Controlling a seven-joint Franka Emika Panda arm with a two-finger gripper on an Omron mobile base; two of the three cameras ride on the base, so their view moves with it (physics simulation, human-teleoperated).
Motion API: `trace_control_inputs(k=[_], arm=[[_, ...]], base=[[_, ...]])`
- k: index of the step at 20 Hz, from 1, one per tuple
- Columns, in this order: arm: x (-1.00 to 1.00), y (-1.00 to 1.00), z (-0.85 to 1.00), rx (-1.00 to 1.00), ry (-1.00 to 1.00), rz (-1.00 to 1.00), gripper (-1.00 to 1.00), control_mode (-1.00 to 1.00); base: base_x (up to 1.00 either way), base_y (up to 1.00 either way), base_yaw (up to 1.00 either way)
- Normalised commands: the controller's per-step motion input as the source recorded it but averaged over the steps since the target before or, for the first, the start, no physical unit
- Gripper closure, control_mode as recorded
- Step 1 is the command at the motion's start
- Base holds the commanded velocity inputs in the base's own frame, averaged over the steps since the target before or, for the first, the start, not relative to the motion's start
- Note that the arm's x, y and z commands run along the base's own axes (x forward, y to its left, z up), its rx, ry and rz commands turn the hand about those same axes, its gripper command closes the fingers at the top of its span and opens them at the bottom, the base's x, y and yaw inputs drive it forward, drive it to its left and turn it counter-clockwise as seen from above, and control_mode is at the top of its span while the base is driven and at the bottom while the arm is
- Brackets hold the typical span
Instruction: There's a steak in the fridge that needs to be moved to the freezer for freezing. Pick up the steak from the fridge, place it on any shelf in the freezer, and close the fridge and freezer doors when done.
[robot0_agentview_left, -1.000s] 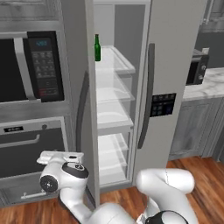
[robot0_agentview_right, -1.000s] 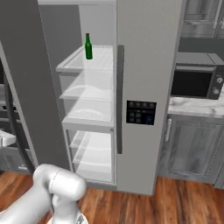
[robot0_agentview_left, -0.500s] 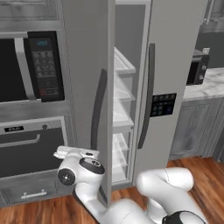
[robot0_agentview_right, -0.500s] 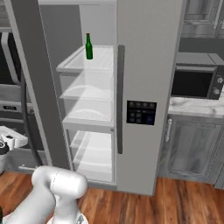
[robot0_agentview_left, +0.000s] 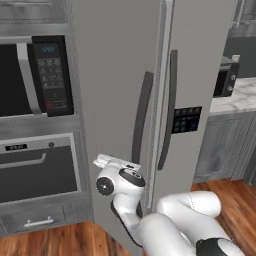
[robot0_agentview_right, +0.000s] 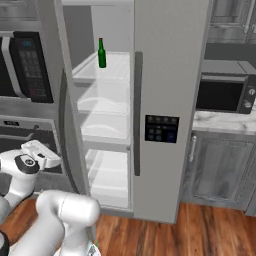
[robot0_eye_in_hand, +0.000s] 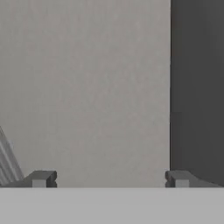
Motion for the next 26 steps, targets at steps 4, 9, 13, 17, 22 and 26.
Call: trace_control_inputs(k=[4, 9, 13, 17, 22, 26], arm=[[0.59, -1.00, 0.00, 0.03, 0.00, -0.17, -1.00, -1.00], [0.54, -1.00, 0.00, 0.07, -0.06, -0.08, -1.00, -1.00], [0.58, -1.00, 0.00, 0.11, -0.09, 0.00, -1.00, -1.00], [0.71, -0.97, 0.00, 0.10, -0.10, 0.00, -1.00, -1.00], [0.76, -0.84, 0.00, 0.11, -0.10, 0.02, -1.00, -1.00], [0.75, -0.51, 0.00, 0.10, -0.03, 0.05, -1.00, -1.00]], base=[[0.00, 0.00, 0.00], [0.00, 0.00, 0.00], [0.00, 0.00, 0.00], [0.00, 0.00, 0.00], [0.00, 0.00, 0.00], [0.00, 0.00, 0.00]])
